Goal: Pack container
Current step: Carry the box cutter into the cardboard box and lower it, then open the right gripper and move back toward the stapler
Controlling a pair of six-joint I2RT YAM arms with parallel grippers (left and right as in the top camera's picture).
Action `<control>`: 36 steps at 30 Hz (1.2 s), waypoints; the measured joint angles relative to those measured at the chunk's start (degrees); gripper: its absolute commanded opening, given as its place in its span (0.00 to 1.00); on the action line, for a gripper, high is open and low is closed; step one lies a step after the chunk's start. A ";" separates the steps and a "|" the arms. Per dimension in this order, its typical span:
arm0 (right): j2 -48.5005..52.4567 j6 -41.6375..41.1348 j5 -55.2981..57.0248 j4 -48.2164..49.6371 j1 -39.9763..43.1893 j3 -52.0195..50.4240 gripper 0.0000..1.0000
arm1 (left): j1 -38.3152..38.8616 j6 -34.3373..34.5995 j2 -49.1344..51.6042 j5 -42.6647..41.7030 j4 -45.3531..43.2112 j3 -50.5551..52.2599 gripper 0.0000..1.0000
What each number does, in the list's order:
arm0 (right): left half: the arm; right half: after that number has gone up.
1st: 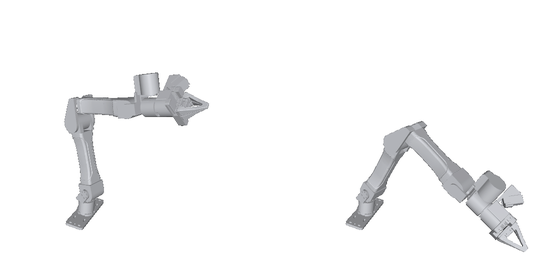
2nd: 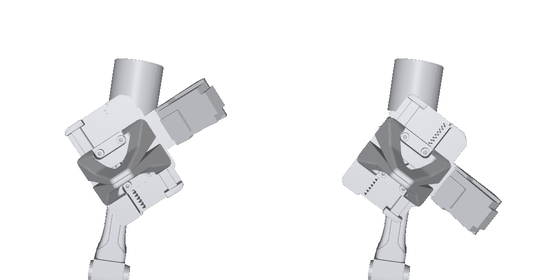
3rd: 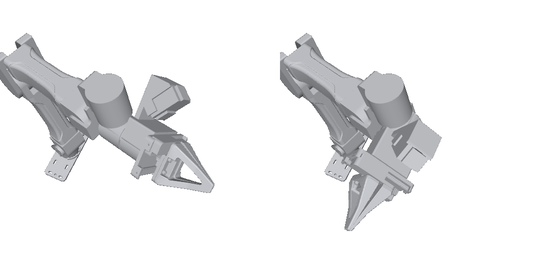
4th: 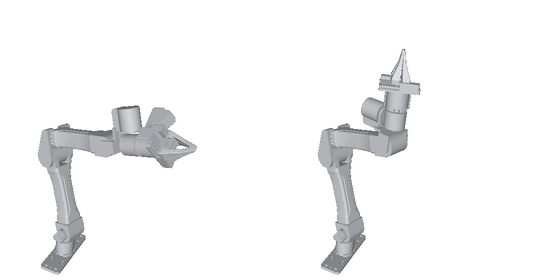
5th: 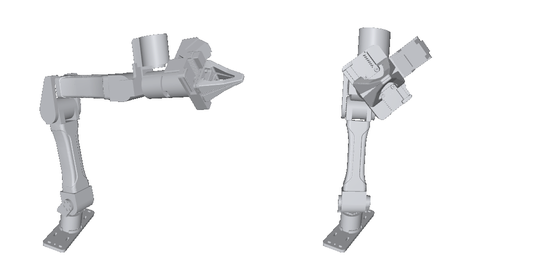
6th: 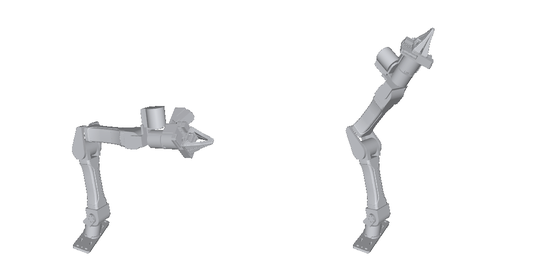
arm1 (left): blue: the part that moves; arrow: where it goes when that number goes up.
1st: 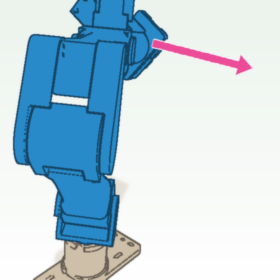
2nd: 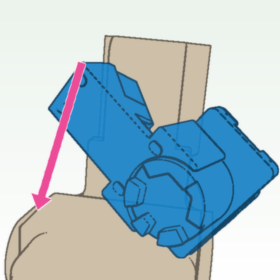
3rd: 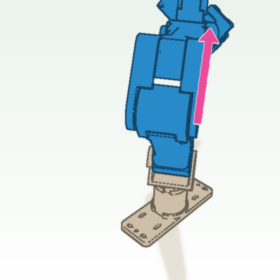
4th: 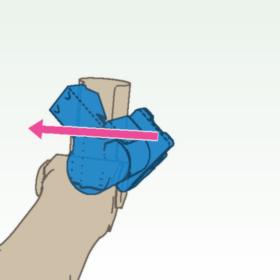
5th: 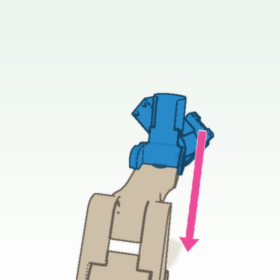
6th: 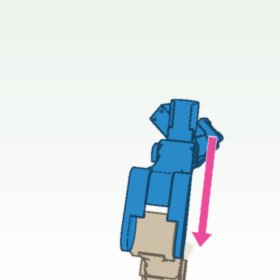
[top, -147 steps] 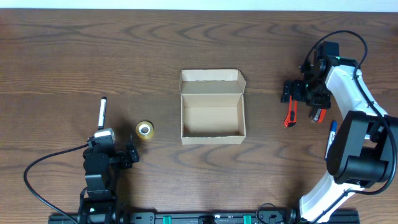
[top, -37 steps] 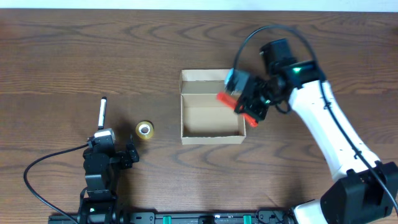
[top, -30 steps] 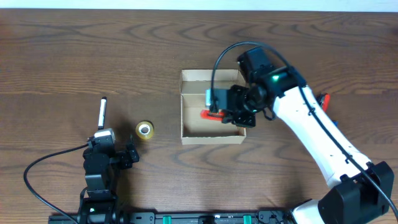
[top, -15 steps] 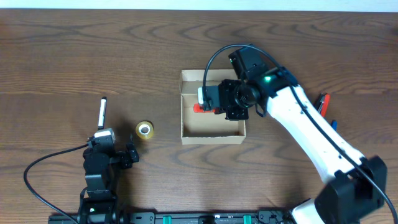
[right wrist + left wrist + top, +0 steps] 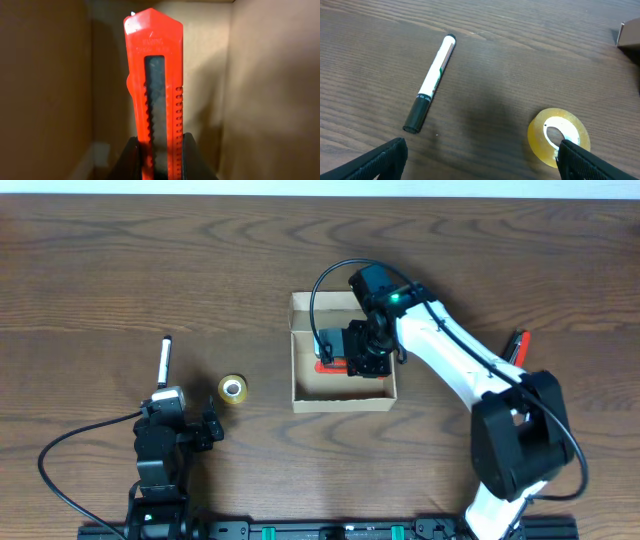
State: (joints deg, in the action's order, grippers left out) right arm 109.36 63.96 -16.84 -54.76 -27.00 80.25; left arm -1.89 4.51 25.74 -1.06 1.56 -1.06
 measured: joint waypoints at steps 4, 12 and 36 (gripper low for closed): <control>2.95 0.00 0.83 -0.09 -0.02 0.00 0.01 | 0.00 0.00 0.00 0.00 0.00 0.00 0.95; 5.11 -0.50 1.49 0.94 -0.39 0.00 0.22 | 0.00 0.00 0.00 0.00 0.00 0.00 0.95; -9.20 -23.87 -0.46 0.20 -0.11 6.12 0.27 | 0.00 0.00 0.00 0.00 0.00 0.00 0.95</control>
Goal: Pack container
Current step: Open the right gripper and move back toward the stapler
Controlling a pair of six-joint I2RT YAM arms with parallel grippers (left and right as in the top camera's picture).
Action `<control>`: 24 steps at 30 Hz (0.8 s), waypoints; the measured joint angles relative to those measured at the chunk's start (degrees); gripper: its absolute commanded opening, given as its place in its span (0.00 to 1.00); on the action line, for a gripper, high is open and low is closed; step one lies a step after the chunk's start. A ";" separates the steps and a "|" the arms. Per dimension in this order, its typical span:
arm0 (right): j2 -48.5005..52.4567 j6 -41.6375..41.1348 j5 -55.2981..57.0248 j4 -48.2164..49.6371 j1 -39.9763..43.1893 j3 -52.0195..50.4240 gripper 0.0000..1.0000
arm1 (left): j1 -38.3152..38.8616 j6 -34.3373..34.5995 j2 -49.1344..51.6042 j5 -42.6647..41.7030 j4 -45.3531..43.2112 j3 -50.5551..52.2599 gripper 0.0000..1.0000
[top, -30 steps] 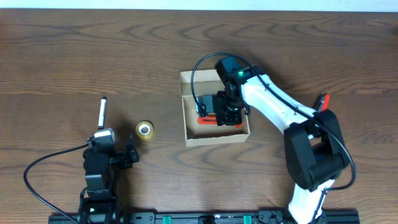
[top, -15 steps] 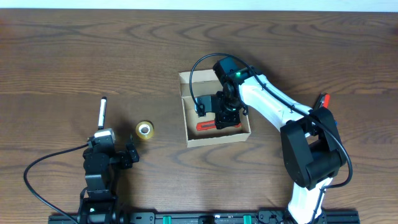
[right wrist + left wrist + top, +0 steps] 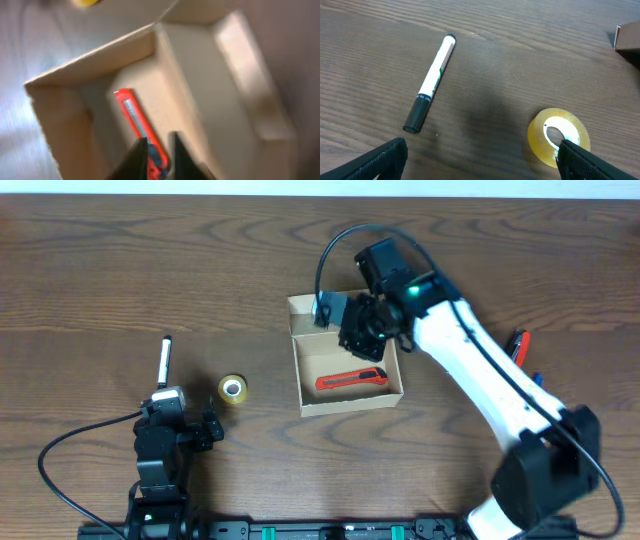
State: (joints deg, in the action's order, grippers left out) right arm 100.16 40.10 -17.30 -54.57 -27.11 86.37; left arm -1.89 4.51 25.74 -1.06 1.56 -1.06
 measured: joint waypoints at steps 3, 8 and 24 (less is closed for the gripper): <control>-1.73 -9.09 4.74 2.10 1.60 0.24 0.28 | 0.00 0.00 0.00 0.00 0.00 0.00 0.95; -1.81 -23.76 13.38 2.38 8.35 0.26 0.28 | 0.00 0.00 0.00 0.00 0.00 0.00 0.95; -1.81 -61.72 23.82 -3.61 33.14 0.92 0.36 | 0.00 0.20 0.00 -0.02 0.00 0.00 0.95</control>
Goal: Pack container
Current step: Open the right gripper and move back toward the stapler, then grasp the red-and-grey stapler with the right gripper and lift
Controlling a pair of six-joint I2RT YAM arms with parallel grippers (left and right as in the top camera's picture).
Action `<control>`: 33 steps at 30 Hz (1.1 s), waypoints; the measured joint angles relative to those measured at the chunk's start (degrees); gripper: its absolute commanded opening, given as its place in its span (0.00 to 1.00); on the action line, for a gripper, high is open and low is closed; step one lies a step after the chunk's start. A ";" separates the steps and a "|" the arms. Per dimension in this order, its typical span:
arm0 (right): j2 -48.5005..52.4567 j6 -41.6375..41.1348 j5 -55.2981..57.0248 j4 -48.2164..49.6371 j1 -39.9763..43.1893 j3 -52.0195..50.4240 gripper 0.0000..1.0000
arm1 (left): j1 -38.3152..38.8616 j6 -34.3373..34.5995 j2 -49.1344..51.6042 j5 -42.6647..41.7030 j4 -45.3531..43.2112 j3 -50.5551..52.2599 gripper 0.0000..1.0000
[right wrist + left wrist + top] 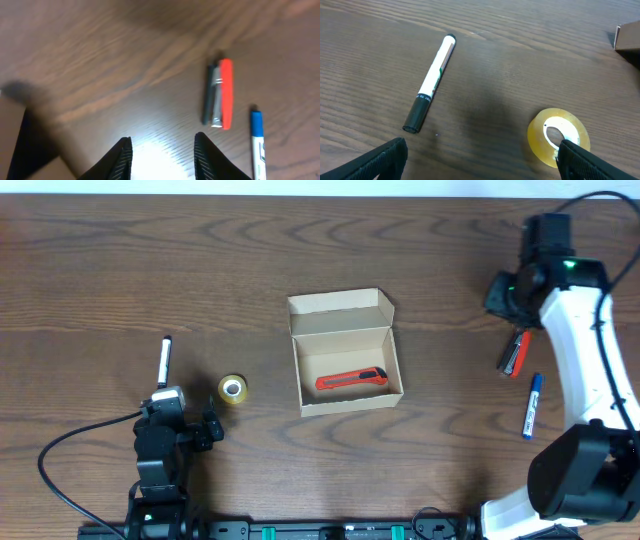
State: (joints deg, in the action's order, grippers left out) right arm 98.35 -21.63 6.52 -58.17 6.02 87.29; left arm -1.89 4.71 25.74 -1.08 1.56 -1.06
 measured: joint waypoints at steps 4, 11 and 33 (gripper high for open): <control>0.00 -1.99 0.76 0.17 4.57 0.44 0.41 | 0.00 0.00 0.00 0.00 0.00 0.00 0.95; 1.81 -2.34 3.58 0.04 9.38 0.85 0.50 | 0.00 0.00 0.00 0.00 0.00 0.00 0.95; 17.14 -0.39 2.54 0.83 10.05 0.87 0.95 | 0.00 0.00 0.00 0.00 -0.39 0.00 0.95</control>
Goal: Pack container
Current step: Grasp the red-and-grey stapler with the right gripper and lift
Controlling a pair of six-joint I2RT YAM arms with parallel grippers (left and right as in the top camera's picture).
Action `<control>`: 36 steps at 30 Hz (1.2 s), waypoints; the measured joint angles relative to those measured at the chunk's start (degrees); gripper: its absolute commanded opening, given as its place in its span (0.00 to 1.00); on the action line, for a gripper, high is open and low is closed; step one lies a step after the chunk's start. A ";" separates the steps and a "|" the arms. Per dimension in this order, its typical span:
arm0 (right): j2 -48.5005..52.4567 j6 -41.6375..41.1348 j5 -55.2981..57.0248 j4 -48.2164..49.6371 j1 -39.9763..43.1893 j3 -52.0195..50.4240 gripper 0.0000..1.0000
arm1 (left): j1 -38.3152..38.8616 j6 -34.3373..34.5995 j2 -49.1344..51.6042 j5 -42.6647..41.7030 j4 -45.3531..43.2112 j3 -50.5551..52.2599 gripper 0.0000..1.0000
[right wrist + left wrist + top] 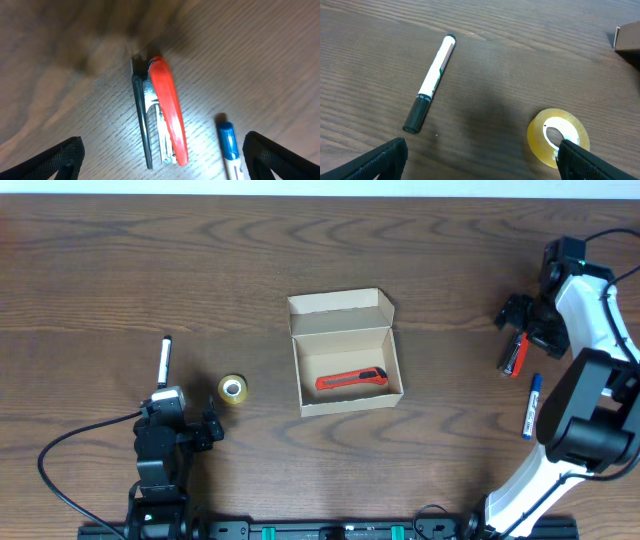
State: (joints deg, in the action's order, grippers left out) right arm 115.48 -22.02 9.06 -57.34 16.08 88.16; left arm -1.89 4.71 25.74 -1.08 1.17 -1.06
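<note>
An open cardboard box (345,355) stands mid-table with a red utility knife (350,380) lying inside. At the far right a red stapler (515,353) (162,125) lies on the wood, a blue marker (529,405) (229,145) beside it. My right gripper (528,327) (162,156) hovers open over the stapler, one finger on each side, touching nothing. On the left lie a black-and-white marker (165,360) (431,82) and a yellow tape roll (233,389) (559,135). My left gripper (200,430) (480,156) stands open near them, holding nothing.
The box's back flap (338,304) stands up along its far side. The right arm's cable (610,235) loops near the table's right edge. Bare wood lies between the box and the stapler.
My right gripper has moved closer to the stapler, which now fills the middle of its view, and its jaws stand much wider. The left arm, marker and tape are unchanged.
My right gripper was shut on the red knife inside the box. Then the knife lay loose in the box with the gripper above its back edge. Later the arm was at the far right near the stapler, and now it is open over it.
</note>
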 measured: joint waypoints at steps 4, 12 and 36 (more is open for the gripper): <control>2.36 0.37 -0.50 0.02 0.00 0.00 0.95 | 0.00 0.00 0.00 -0.02 -0.28 0.00 0.95; 4.81 3.34 -2.43 1.53 0.00 -0.07 0.95 | 0.00 0.00 0.00 -0.02 -0.35 0.00 0.95; 3.89 11.63 -7.45 8.81 -0.04 -6.62 0.44 | 0.00 0.00 0.00 0.00 -0.42 0.00 0.95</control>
State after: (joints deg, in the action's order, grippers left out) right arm 119.37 -10.39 1.61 -48.53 16.03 81.54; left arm -1.89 4.71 25.74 -1.08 0.75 -1.06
